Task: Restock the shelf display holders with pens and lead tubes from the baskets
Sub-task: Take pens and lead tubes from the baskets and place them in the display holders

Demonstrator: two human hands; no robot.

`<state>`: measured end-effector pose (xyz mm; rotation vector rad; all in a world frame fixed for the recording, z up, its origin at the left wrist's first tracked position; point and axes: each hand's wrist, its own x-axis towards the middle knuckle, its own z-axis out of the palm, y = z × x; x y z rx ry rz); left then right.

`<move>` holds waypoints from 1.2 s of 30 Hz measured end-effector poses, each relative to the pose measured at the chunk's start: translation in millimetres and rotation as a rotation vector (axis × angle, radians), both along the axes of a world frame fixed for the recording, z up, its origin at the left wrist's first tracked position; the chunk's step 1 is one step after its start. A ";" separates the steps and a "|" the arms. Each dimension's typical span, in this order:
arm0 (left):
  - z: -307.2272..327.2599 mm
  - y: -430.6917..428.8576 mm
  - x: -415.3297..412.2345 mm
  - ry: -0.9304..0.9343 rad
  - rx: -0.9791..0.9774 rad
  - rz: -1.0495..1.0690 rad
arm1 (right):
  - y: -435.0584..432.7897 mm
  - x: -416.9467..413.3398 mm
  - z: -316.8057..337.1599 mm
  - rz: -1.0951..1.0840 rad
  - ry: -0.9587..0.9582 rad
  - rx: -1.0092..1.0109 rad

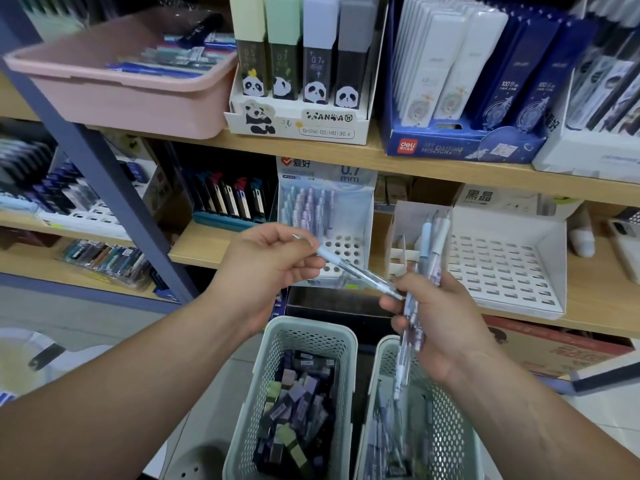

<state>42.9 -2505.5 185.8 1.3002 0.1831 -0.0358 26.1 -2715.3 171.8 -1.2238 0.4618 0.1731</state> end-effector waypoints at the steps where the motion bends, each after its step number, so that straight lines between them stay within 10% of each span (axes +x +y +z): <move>1: -1.3 2.3 0.3 -0.046 0.064 -0.028 | -0.4 0.9 -0.5 -0.027 -0.016 -0.017; 12: -19.6 1.3 -15.2 -0.191 0.873 -0.740 | 11.0 -6.1 -8.1 0.085 -0.282 -0.402; 19: -12.3 -5.4 -16.4 -0.227 0.803 -0.775 | 22.1 -11.8 -6.7 0.204 -0.417 -0.507; 28: -16.9 14.7 -2.4 -0.013 0.708 -0.585 | 24.9 -8.0 -9.7 0.189 -0.327 -0.337; 36: -25.6 53.9 26.2 -0.201 0.810 0.212 | 16.1 -1.1 -14.0 0.131 -0.288 -0.275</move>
